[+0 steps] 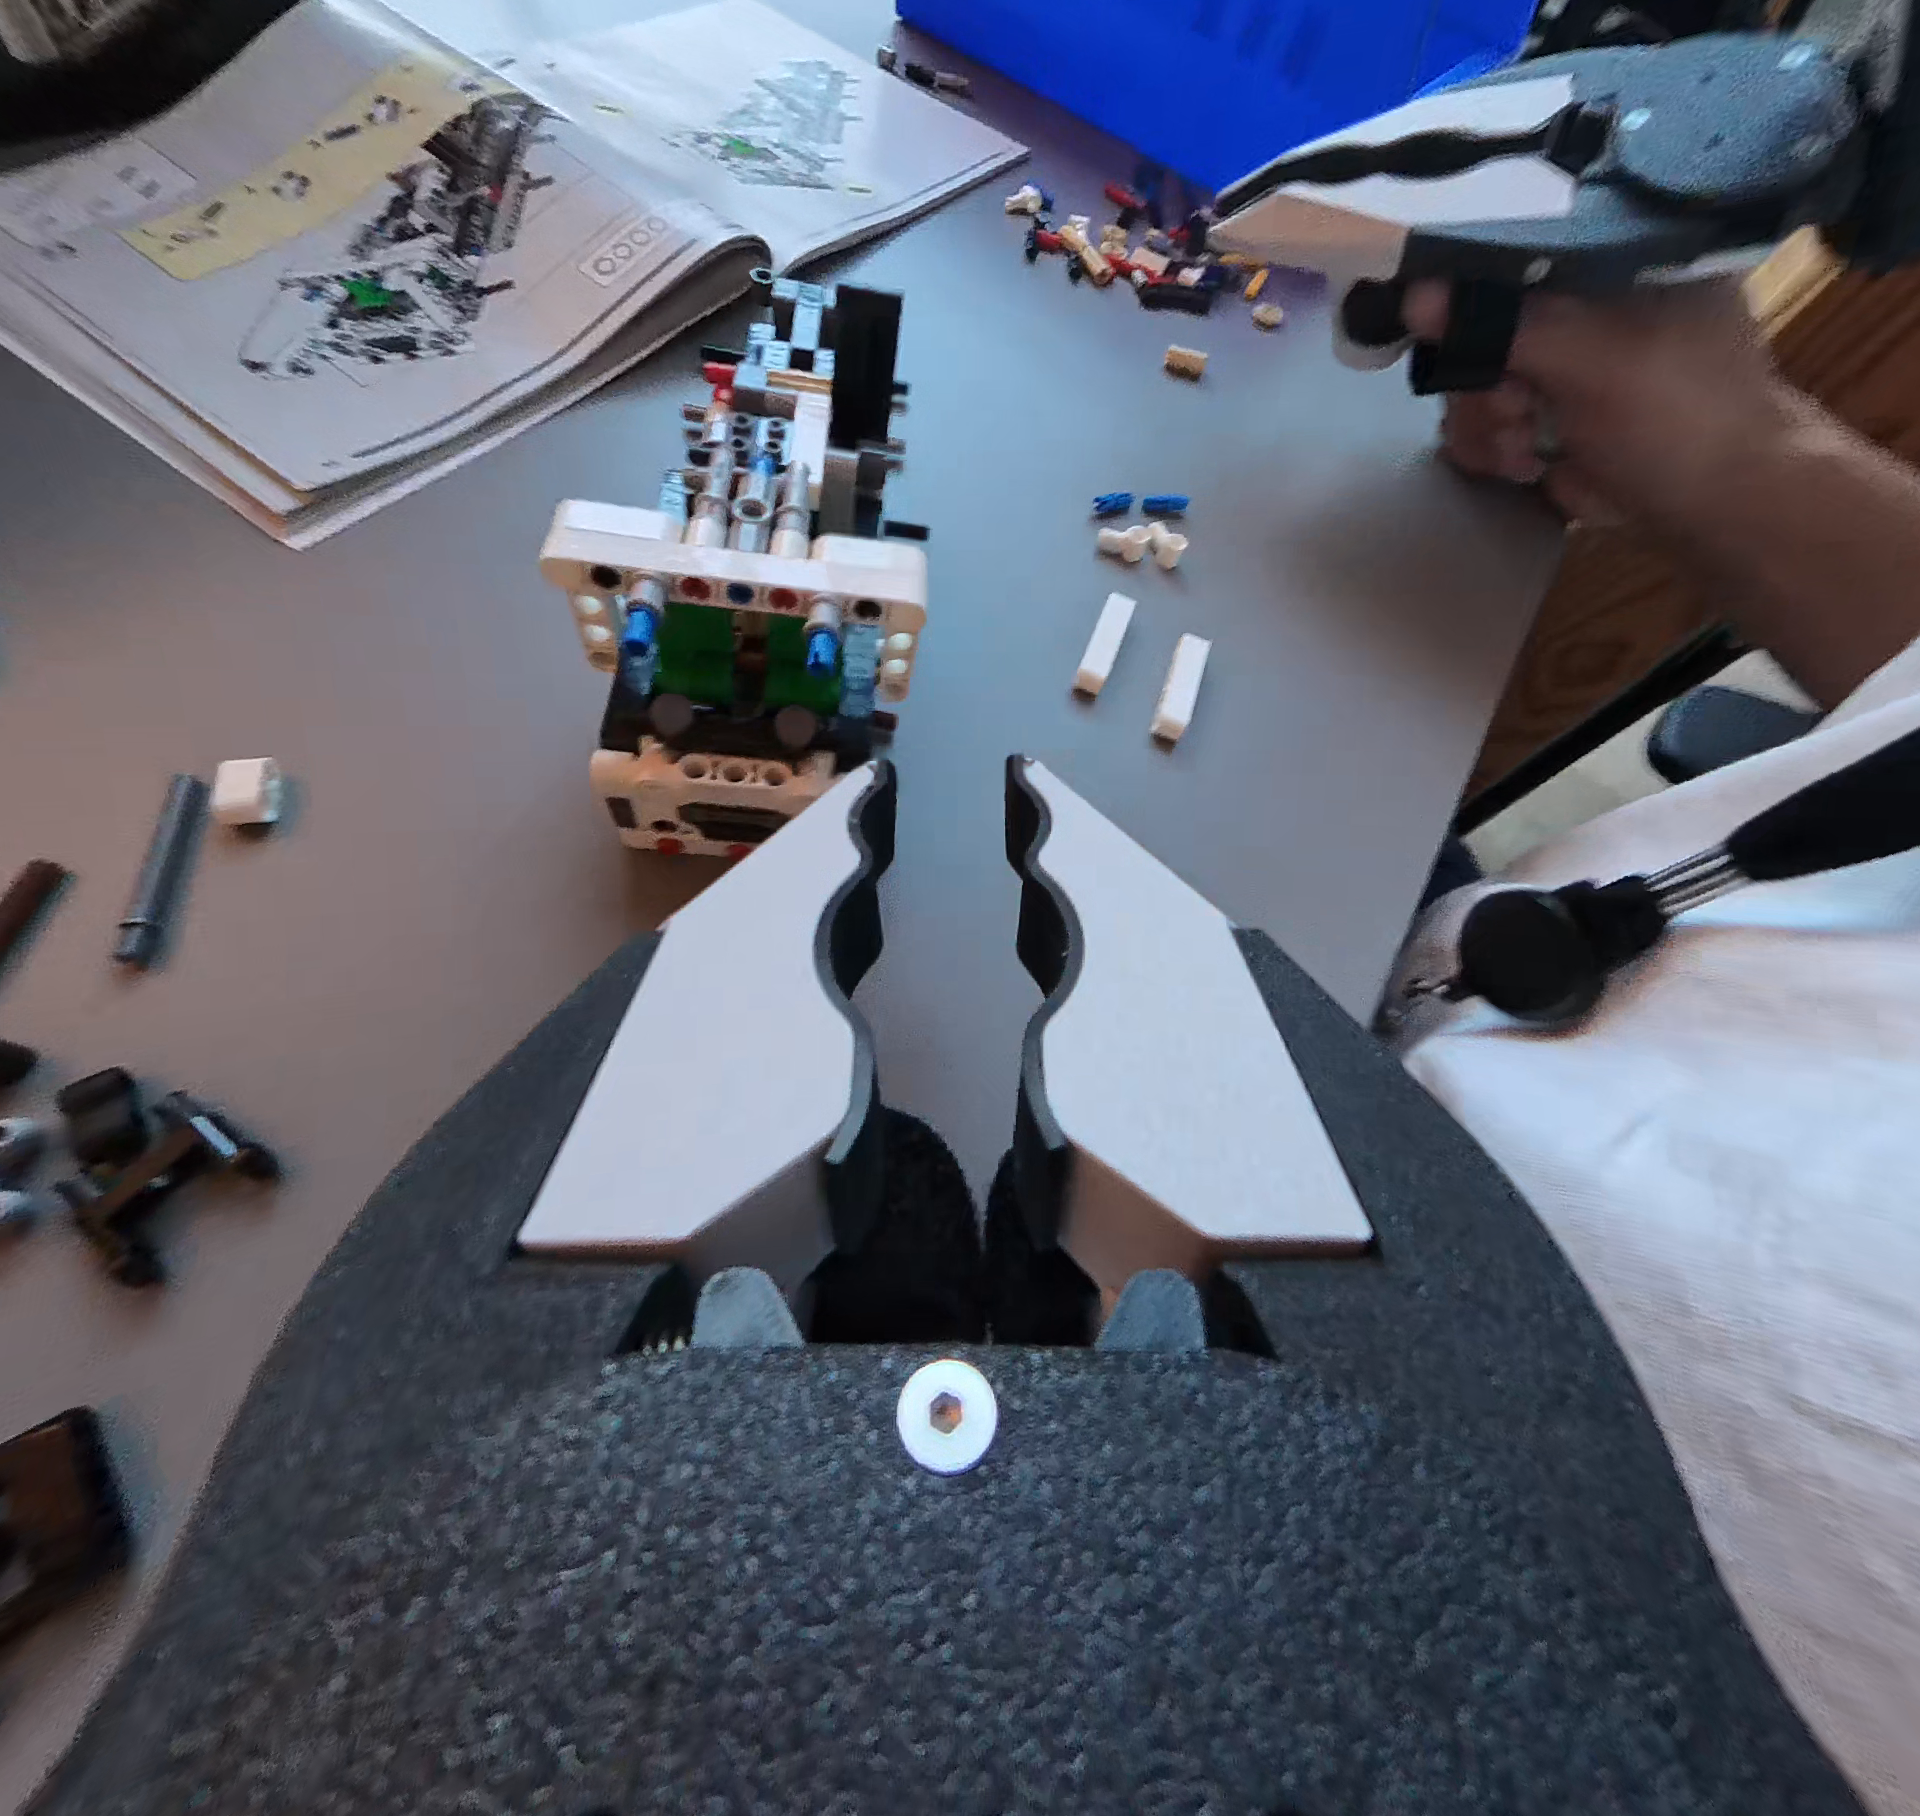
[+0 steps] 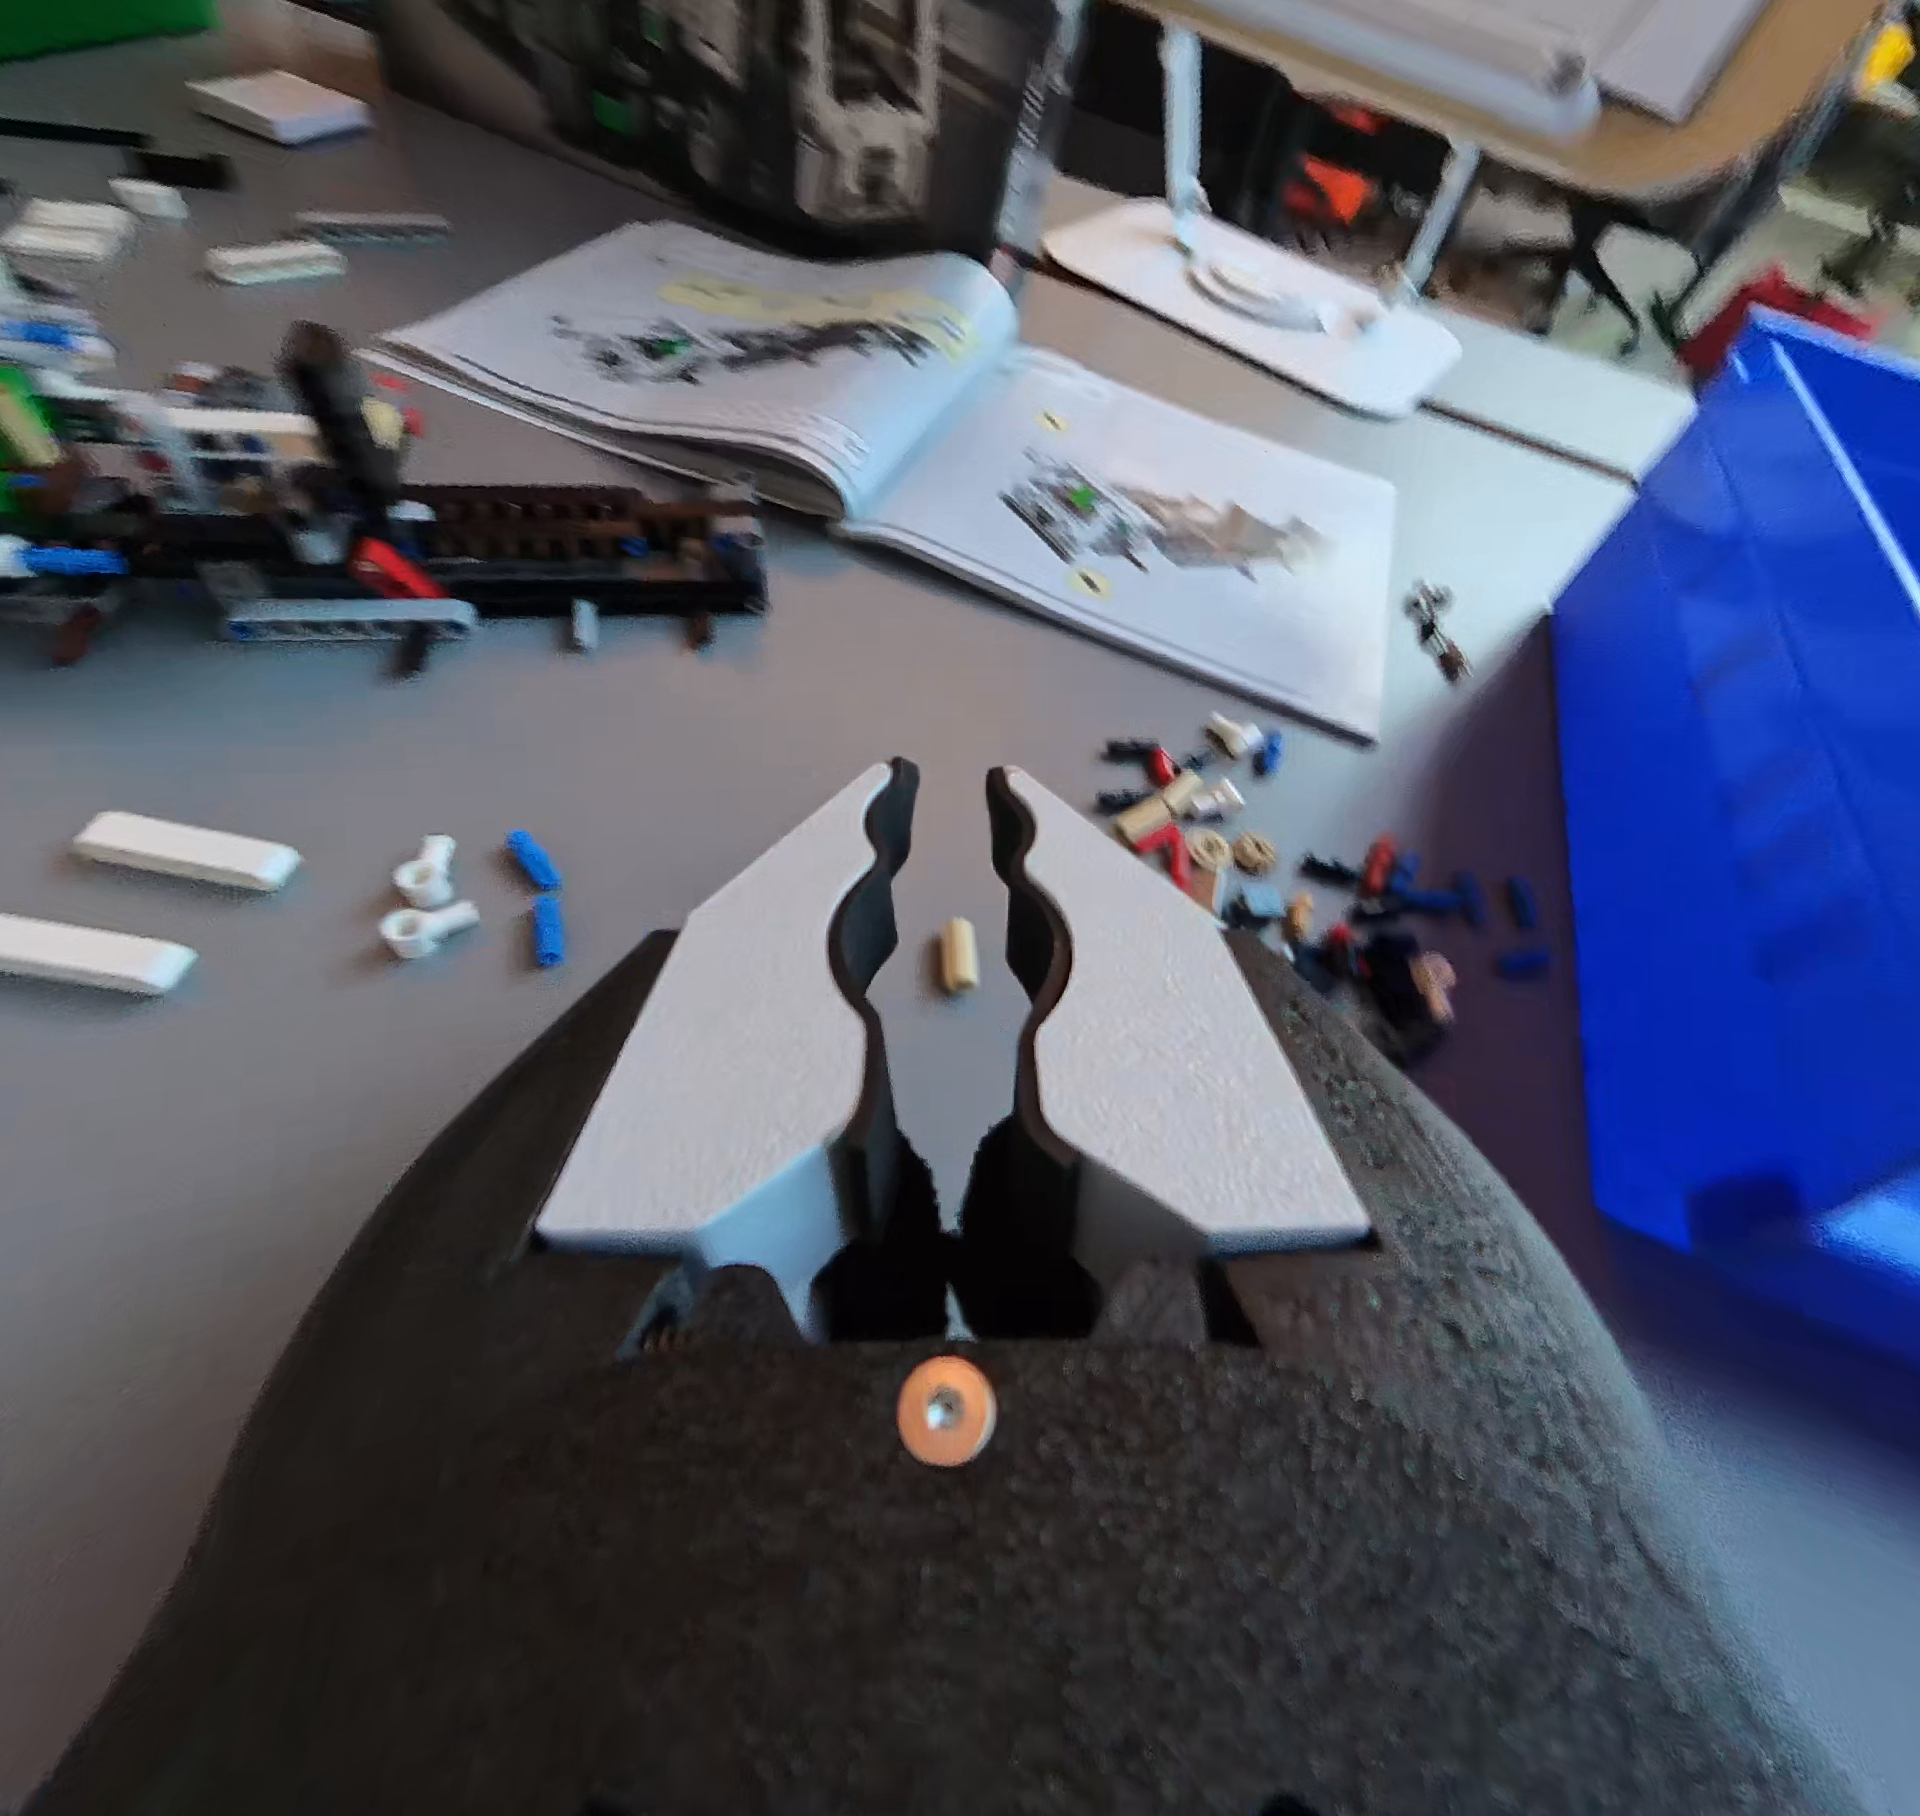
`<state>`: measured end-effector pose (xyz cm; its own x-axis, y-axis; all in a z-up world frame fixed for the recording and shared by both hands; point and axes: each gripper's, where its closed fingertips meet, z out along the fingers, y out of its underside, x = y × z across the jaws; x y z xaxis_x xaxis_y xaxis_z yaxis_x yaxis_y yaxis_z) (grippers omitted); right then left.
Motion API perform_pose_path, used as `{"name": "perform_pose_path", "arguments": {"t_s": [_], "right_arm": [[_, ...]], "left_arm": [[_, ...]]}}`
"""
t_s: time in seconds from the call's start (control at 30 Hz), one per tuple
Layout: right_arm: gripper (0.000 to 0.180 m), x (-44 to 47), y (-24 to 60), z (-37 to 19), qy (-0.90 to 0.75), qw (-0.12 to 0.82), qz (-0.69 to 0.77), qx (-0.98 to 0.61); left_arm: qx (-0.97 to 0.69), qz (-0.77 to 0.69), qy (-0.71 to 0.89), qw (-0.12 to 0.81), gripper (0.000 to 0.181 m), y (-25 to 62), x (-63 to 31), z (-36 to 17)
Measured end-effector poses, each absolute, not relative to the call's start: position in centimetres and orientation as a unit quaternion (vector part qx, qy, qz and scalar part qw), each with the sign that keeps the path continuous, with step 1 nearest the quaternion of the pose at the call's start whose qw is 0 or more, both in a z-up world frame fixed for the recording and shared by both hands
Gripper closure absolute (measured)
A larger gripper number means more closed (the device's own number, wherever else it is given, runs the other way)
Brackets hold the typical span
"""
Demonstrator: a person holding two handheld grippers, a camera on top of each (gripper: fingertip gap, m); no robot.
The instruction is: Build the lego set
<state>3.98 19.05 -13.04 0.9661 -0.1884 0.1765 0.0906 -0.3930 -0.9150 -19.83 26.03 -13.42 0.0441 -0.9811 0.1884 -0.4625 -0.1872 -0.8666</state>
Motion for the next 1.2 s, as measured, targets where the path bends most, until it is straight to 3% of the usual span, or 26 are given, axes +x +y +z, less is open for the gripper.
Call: {"name": "perform_pose_path", "arguments": {"t_s": [0.17,0.3,0.47,0.63,0.9,1.0,1.2], "right_arm": [[0.164,10.0,15.7,-13.5,0.158,0.493,-0.176,-0.837],[0.161,12.1,15.9,-13.7,0.196,0.486,-0.132,-0.842],[0.16,9.7,20.2,-14.7,0.126,0.459,-0.075,-0.876],[0.16,9.5,22.1,-16.9,0.047,0.399,-0.13,-0.907],[0.16,10.1,22.3,-18.3,0.047,0.376,-0.079,-0.922],[0.174,9.8,22.5,-18.4,0.039,0.377,-0.064,-0.923],[0.176,9.3,22.5,-18.3,0.013,0.374,-0.089,-0.923]], "left_arm": [[-0.643,-0.354,0.573,0.365,0.164,27.8,-20.3,-14.9],[-0.633,-0.356,0.568,0.387,0.164,28.2,-20.1,-14.3],[-0.639,-0.375,0.559,0.372,0.161,28.4,-20.1,-14.2],[-0.638,-0.374,0.561,0.372,0.161,28.3,-20.1,-14.3],[-0.639,-0.389,0.55,0.37,0.161,28.5,-20.2,-13.9],[-0.641,-0.391,0.547,0.37,0.161,28.6,-20.2,-13.9],[-0.639,-0.382,0.552,0.376,0.161,28.5,-20.2,-14.0]]}}
